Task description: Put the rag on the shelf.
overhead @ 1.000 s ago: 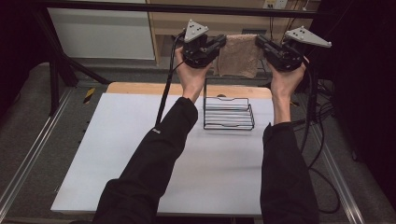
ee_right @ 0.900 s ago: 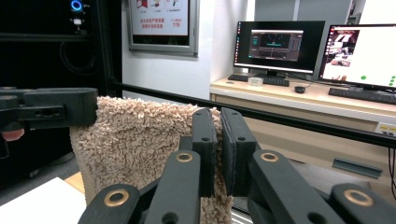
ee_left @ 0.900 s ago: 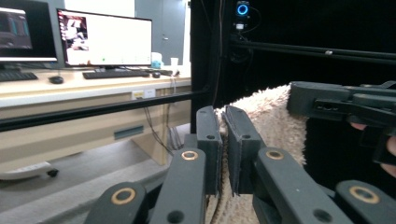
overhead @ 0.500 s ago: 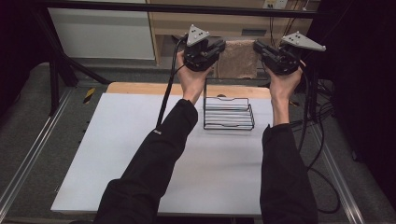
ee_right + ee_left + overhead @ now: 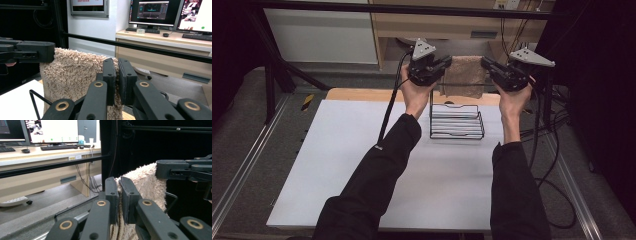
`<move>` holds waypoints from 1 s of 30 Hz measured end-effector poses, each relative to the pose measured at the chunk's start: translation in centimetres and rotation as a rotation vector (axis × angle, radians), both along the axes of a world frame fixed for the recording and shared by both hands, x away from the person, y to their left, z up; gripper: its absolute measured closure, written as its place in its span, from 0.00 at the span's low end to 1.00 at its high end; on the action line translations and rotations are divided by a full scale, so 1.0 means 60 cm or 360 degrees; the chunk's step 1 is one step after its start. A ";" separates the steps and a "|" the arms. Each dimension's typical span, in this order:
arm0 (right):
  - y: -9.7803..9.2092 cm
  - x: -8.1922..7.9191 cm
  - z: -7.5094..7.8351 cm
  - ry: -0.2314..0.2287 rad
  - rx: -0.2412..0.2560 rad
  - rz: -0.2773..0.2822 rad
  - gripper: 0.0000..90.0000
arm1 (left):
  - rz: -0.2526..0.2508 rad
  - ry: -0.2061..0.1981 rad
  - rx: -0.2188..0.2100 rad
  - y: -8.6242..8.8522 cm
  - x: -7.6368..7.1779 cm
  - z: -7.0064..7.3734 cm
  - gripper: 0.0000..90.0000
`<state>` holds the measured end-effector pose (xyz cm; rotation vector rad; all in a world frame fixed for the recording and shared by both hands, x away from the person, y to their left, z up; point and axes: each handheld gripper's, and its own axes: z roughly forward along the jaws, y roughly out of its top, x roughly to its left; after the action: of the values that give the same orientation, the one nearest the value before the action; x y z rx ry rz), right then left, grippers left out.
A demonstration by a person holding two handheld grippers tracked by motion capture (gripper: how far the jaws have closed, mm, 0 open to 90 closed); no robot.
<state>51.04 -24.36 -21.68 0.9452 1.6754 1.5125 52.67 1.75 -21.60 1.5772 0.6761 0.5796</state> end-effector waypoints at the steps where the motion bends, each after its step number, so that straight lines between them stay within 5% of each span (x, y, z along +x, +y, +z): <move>1: -0.001 -0.001 -0.001 -0.0001 -0.0001 0.0001 0.94 | -0.0002 0.0003 -0.0005 -0.001 -0.001 -0.001 0.93; 30: -0.007 -0.060 -0.016 -0.0004 -0.0077 0.0074 0.93 | -0.0109 0.0046 0.0068 0.006 -0.038 -0.019 0.93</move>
<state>47.45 -24.76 -22.63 0.8847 1.7353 1.4958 50.39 2.10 -22.73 1.6448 0.6325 0.5242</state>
